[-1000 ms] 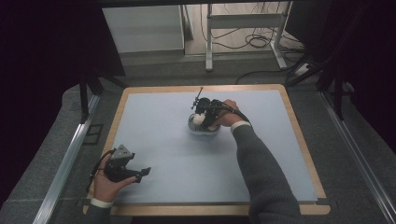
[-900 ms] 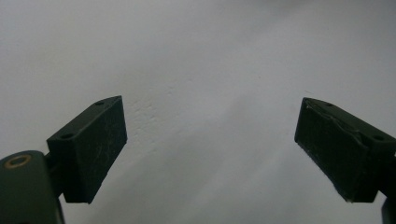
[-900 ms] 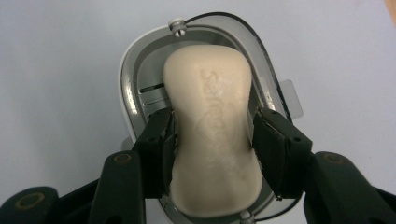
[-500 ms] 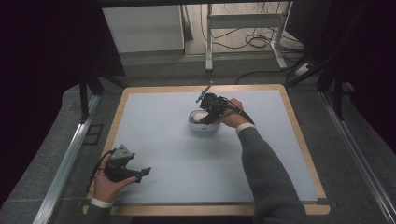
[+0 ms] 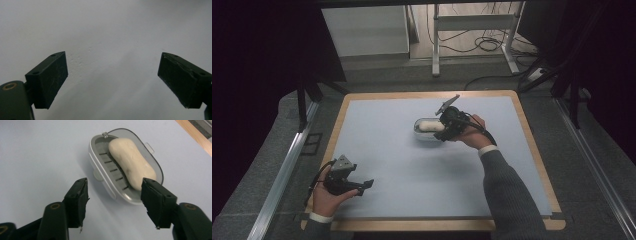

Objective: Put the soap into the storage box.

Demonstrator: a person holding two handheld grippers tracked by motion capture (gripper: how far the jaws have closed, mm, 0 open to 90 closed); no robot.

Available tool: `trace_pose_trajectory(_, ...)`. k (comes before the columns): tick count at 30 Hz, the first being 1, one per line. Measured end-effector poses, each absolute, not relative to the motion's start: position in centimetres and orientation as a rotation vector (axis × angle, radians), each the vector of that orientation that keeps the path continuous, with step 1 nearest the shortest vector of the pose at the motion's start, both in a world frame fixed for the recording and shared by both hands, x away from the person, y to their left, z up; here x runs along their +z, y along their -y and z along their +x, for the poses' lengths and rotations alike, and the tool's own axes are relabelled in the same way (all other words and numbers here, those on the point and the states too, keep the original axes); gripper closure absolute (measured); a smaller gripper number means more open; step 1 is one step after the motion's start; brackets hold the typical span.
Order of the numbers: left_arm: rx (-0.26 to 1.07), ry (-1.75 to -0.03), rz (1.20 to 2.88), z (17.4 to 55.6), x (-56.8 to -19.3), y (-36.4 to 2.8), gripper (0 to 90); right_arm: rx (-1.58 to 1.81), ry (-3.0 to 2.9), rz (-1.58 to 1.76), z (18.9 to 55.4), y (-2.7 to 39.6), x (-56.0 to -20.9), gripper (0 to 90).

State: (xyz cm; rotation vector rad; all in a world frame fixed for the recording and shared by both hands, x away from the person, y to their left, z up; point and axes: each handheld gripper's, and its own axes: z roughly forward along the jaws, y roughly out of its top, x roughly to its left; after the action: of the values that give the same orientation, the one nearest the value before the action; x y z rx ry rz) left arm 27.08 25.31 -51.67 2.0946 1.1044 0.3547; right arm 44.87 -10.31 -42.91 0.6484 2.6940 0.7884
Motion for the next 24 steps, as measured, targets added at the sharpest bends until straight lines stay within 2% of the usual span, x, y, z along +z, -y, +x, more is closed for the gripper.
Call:
trace_pose_trajectory(8,0.360,-1.109,2.092,27.0,-51.6,-25.4,9.7,0.878,-2.600,0.733,42.0,13.9,-43.8,33.4)
trace_pose_trajectory(24,0.362,-1.109,2.095,27.1,-51.6,-25.4,9.7,1.012,-2.409,1.005,36.0,22.0,-47.9,26.4)
